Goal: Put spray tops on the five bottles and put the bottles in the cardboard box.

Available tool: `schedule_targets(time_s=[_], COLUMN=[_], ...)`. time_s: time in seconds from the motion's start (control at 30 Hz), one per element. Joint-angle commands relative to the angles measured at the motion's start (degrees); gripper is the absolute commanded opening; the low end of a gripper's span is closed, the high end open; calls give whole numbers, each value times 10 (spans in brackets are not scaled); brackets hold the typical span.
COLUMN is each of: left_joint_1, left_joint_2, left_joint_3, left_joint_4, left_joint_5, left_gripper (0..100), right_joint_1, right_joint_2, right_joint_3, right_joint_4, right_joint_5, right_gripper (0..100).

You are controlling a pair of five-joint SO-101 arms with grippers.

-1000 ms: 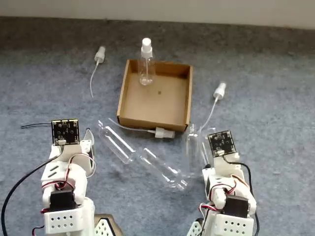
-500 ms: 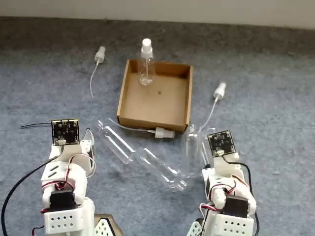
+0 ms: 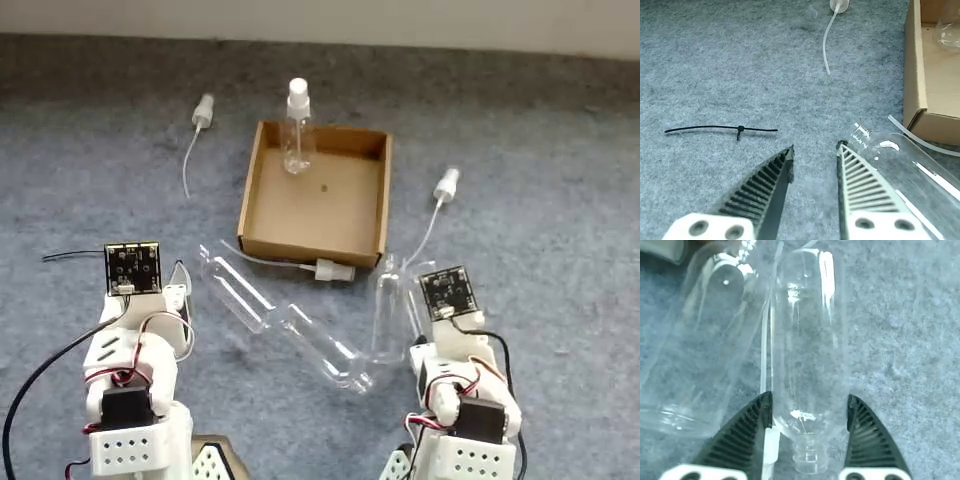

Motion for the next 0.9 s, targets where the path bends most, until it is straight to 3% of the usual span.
schedule_targets(time_s=[0.0,0.13,0.2,0.4,0.6,0.73,0.87], left_joint_1=[8,8,8,8,8,8,8], left_joint_2=[-2,-1,0,-1,-1,0,0], left_joint_3=[11,11,11,11,11,11,11], left_joint_4=[3,3,3,3,3,3,3], left_joint_5=[0,0,0,0,0,0,0], left_gripper=[141,141,141,140,140,140,140], right_joint_1=[24,76,96,118,142,195,204], right_joint_2=[7,7,7,14,56,208,438], right_joint_3=[-9,-7,-10,-80,-136,-157,-305], right_joint_4=[-2,-33,-69,-134,-136,-228,-262], right_joint_5=[80,225,244,167,164,113,42], right_gripper=[88,86,84,84,84,84,84])
